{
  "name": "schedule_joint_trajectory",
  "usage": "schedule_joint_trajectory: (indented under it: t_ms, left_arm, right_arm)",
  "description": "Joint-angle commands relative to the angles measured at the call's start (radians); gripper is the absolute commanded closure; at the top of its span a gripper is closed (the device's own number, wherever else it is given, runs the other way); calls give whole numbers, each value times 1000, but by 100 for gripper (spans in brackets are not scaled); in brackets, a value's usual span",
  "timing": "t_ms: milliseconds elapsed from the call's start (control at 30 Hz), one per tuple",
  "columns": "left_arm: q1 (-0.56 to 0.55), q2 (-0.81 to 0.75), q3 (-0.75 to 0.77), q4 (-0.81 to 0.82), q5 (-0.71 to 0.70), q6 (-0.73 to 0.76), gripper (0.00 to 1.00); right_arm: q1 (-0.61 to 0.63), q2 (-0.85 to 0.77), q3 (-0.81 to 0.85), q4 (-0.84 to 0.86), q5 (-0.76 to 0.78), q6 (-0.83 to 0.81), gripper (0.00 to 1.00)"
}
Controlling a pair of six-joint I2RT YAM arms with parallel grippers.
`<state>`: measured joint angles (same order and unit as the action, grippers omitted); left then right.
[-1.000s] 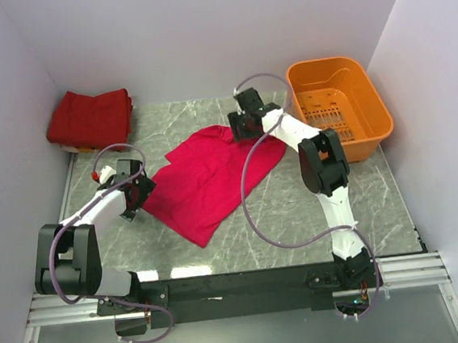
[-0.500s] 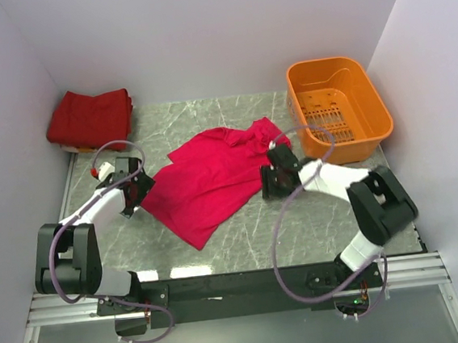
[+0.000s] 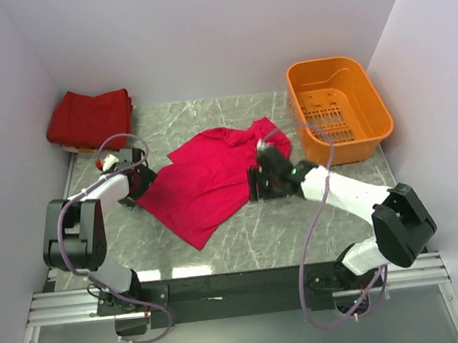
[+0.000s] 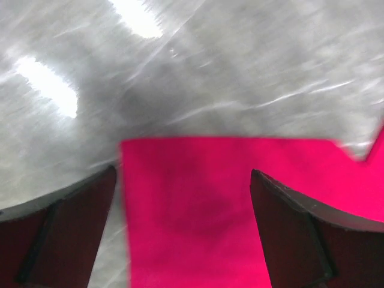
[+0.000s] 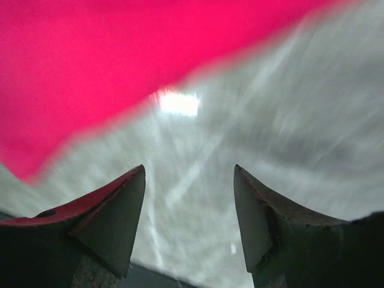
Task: Fold and stack the t-shirts
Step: Flatten the tshirt out
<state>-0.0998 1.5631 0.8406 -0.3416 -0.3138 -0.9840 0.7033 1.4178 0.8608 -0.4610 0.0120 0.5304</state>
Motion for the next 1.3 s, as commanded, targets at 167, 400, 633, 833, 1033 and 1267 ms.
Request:
schedule_joint_trajectory:
  t_ms: [167,400,633,833,1033,1267]
  left_arm:
    - [9,227,127,-34,33,-10,26]
    - [11,341,302,-88,-23,-2,99]
    - [11,289,351,-86,-128,13,99]
    - [12,249,341,-177,-126,-21,95]
    - [15,146,270,-203,-90,-33,17]
    - [15,19,138,-198,-51,-33,0]
  right_arm:
    - [-208,157,311,65,71,-141,32]
    - [-306,423,634,-1,78,-312,32]
    - [-324,661,900,-85,163,-460,31]
    - [-344,757,972,-120,138,-466,31]
    - [-349,777,919,-110,148,-428,46]
    - [-364,820,940,-153,157,-409,76]
